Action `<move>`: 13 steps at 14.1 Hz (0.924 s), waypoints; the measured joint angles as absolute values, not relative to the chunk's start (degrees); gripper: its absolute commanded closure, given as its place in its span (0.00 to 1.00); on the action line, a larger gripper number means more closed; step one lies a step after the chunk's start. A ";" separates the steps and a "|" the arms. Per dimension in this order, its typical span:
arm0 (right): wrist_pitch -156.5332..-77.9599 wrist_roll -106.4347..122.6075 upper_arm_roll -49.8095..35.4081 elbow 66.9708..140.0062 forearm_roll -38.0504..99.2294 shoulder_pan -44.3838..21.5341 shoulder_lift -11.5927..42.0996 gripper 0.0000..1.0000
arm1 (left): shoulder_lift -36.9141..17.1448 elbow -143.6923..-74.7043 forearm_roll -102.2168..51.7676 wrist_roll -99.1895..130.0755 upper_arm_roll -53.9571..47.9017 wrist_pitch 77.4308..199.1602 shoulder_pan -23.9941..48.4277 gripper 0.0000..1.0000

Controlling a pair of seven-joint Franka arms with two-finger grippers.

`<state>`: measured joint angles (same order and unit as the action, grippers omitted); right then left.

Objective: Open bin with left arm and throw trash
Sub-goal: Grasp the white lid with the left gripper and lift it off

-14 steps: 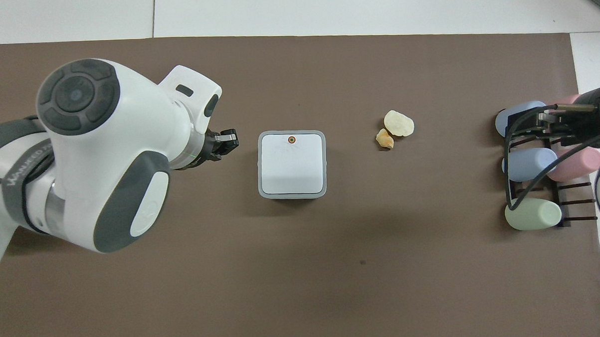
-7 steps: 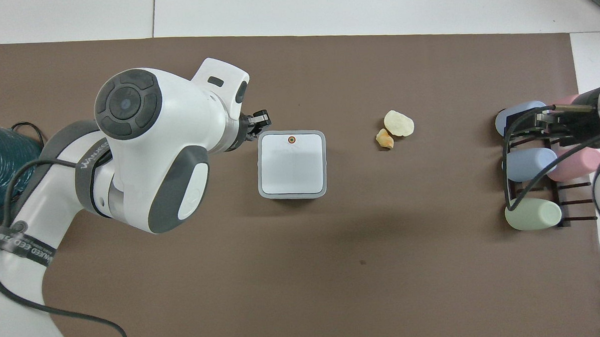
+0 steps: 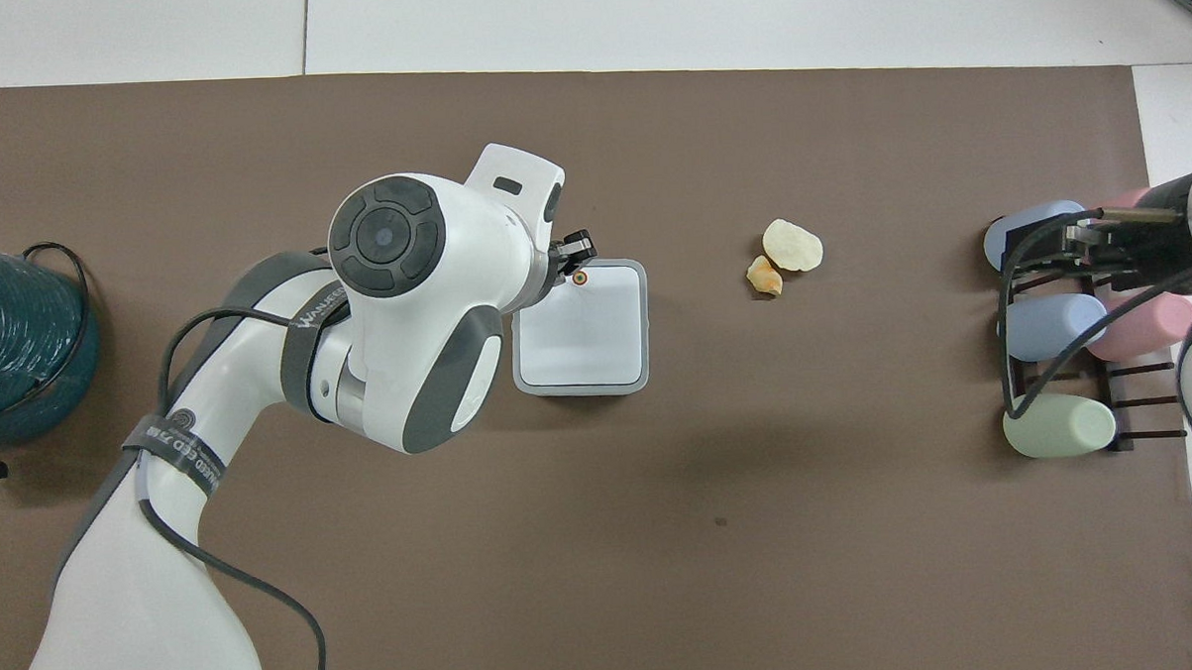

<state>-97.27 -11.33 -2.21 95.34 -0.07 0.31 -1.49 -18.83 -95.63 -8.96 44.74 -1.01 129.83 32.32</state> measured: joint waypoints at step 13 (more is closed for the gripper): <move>-100.53 -11.33 -2.22 96.36 -0.07 0.30 -1.50 0.00 | -21.69 -92.27 -8.35 45.30 -0.39 124.41 34.48 1.00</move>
